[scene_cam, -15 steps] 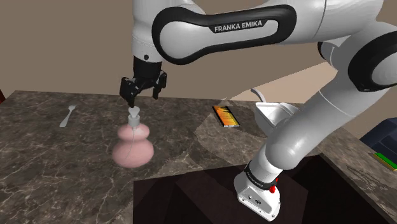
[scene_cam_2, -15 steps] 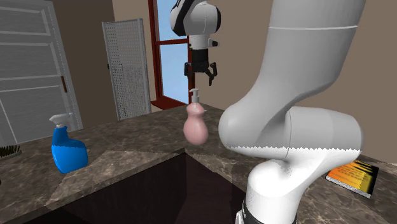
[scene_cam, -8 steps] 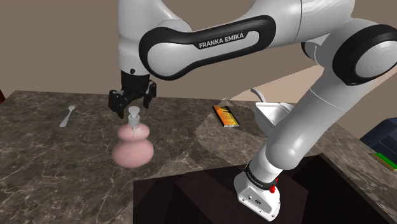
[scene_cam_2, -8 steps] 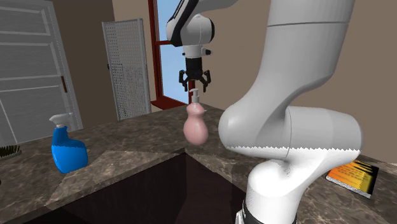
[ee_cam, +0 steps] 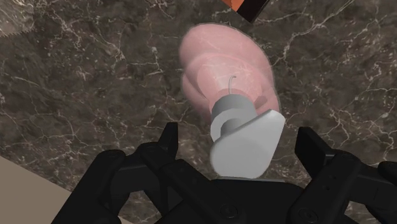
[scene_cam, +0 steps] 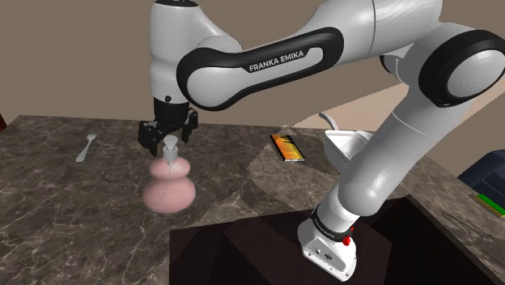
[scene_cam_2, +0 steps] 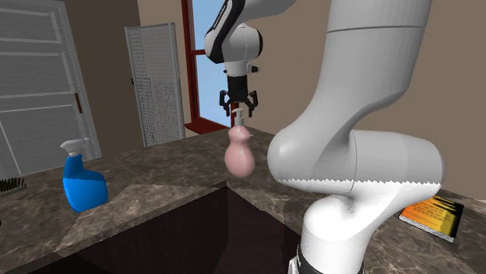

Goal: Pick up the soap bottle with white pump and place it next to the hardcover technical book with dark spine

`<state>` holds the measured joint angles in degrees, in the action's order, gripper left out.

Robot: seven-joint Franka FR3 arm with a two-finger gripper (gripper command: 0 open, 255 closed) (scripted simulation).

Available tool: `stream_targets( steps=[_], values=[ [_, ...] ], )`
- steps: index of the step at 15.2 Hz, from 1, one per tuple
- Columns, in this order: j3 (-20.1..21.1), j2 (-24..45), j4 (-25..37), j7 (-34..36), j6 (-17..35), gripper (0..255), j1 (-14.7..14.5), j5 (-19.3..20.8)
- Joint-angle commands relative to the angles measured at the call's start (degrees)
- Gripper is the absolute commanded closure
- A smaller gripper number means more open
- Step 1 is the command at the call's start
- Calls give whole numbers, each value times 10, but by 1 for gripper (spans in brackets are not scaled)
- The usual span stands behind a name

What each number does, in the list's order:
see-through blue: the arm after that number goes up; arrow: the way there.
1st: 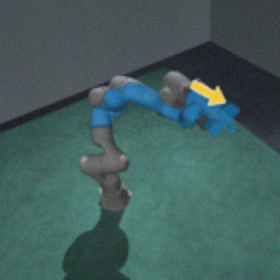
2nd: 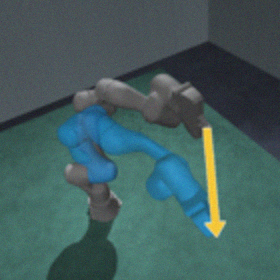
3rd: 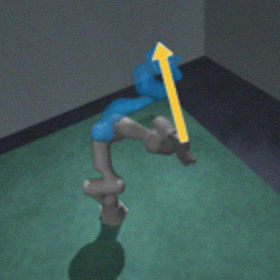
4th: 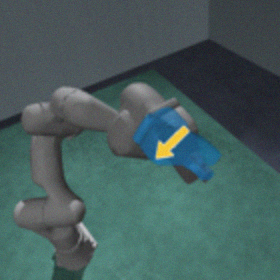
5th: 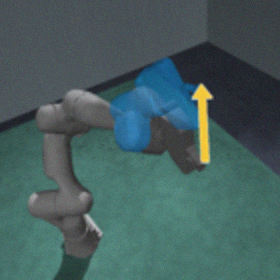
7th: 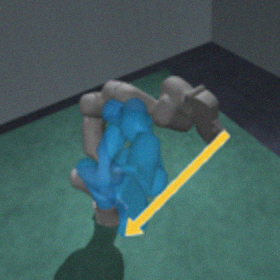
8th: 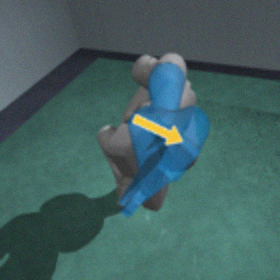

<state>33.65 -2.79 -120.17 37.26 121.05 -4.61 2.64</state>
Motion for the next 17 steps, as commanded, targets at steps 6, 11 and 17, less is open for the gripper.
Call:
stream_targets(
  steps=[6,11,17],
  values=[
    [0,0,0,0,0,255,0,0],
    [0,0,0,0,0,255,0,0],
    [-2,-13,26,-9,-37,255,1,-9]
  ],
)
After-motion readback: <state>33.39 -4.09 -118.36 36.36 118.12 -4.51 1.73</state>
